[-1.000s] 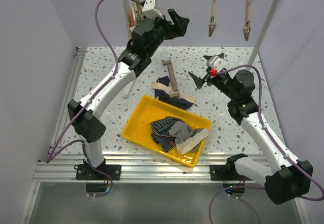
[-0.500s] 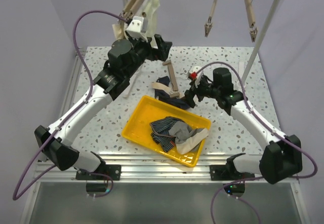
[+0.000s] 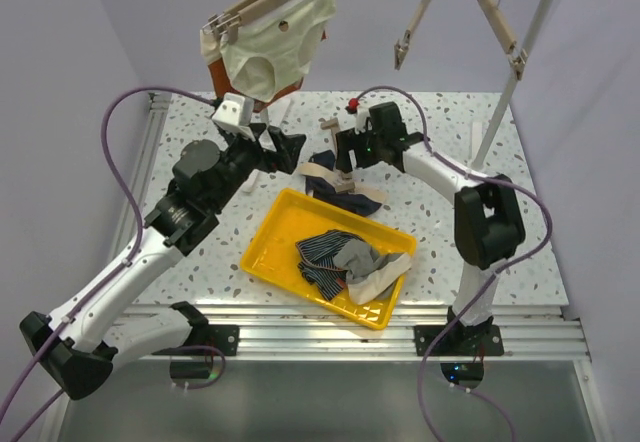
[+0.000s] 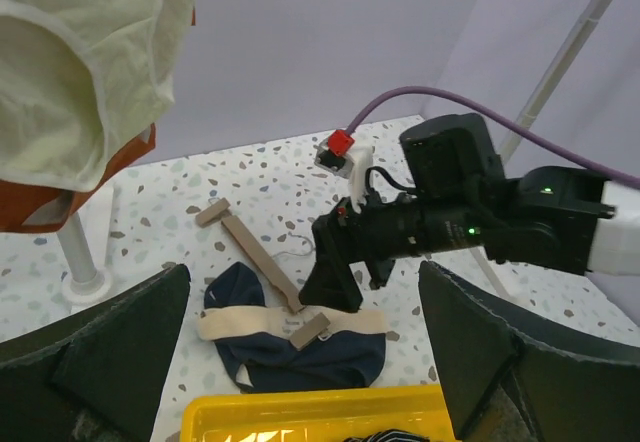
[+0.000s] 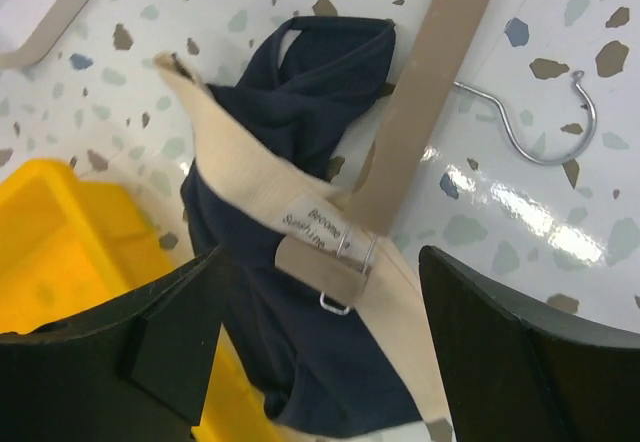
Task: Remove the underwear clipped to the hanger
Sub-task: Pick up the hanger at the center of the board, then place the hanger at the clothesline.
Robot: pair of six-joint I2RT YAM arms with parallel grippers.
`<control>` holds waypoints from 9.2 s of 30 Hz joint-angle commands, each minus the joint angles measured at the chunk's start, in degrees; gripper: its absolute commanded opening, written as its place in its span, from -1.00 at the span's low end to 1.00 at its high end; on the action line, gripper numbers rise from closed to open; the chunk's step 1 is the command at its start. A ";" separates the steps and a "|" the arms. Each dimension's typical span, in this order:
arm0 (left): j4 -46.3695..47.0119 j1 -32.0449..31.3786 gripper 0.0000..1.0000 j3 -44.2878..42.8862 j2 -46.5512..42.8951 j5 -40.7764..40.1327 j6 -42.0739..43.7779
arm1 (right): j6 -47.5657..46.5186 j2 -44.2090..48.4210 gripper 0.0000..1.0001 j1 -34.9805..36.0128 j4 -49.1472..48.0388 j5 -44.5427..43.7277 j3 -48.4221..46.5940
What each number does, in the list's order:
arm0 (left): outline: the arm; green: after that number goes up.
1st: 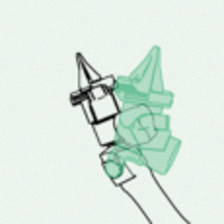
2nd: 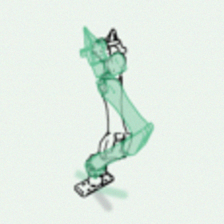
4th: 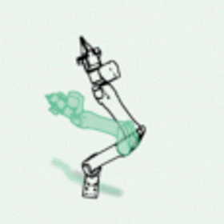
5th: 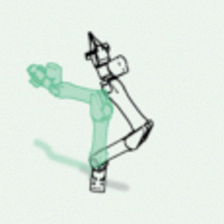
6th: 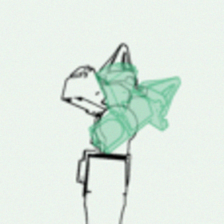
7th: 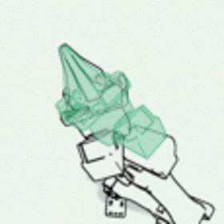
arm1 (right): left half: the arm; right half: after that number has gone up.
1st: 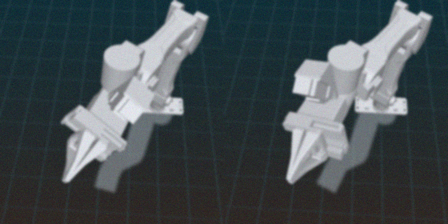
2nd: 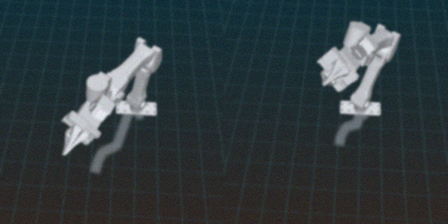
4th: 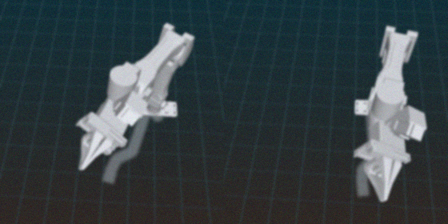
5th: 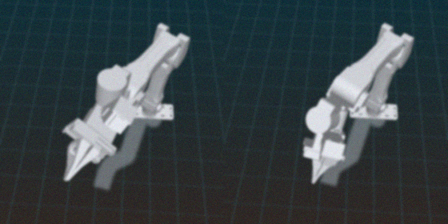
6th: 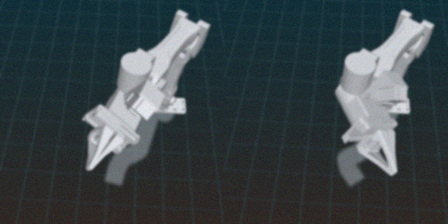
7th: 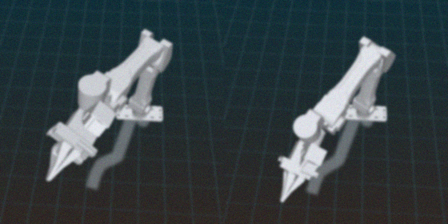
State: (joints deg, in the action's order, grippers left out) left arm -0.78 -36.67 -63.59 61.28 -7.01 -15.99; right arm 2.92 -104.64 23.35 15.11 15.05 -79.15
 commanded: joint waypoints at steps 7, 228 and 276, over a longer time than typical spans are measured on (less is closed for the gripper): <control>-4.50 0.19 1.00 7.86 -9.06 -7.49 -6.59 | 5.79 -16.20 0.44 1.70 9.23 -12.40 -14.79; 15.54 6.34 1.00 31.16 -33.41 -2.49 -7.30 | -4.59 3.39 -1.00 -20.37 49.31 -11.53 -71.04; 16.59 6.43 1.00 31.16 -32.19 -2.67 -9.15 | -10.29 -1.02 -0.22 -17.20 31.65 -15.22 -66.22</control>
State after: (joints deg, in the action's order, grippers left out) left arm 14.52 -30.70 -31.94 28.62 -9.69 -24.51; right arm -5.02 -110.52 6.04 47.13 -0.56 -147.17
